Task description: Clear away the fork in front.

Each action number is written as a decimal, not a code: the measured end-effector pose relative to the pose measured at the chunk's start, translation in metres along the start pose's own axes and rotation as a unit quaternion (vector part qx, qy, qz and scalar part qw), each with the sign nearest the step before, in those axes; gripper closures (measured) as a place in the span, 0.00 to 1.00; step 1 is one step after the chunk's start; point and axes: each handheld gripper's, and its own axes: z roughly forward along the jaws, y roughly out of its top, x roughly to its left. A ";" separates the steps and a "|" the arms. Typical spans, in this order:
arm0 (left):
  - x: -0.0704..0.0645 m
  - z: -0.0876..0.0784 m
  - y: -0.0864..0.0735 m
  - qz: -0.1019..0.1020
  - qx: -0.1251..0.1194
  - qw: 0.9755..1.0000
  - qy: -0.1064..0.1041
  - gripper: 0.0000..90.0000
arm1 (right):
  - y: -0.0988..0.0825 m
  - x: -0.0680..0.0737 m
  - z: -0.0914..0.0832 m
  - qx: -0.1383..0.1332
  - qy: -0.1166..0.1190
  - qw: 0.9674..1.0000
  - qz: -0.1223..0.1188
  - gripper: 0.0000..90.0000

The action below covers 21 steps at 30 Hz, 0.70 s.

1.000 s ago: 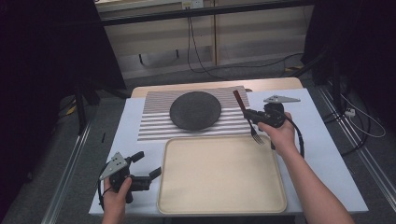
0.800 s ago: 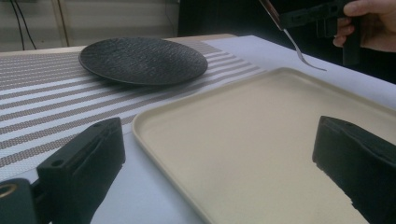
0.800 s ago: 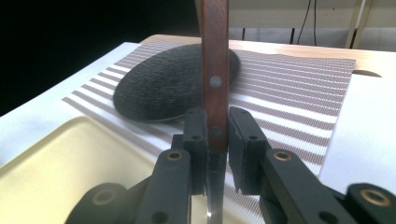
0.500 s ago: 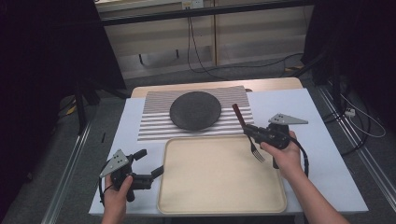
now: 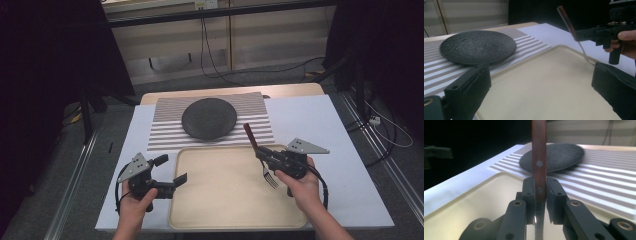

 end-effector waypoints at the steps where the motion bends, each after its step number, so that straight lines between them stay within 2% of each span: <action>1: -0.001 0.003 0.003 -0.007 -0.005 1.000 0.000 0.03 | -0.001 0.002 0.001 0.002 0.001 1.000 -0.004 0.87; 3: -0.005 0.012 0.011 -0.010 -0.008 1.000 -0.003 0.03 | -0.001 0.009 0.005 0.003 0.011 1.000 -0.011 0.87; 8: -0.010 0.028 0.019 -0.011 -0.002 1.000 -0.012 0.03 | 0.001 0.015 0.008 -0.002 0.017 1.000 -0.016 0.87; 21: -0.013 0.058 0.025 -0.022 0.004 1.000 -0.020 0.03 | 0.003 0.027 0.015 -0.004 0.035 0.999 -0.025 0.87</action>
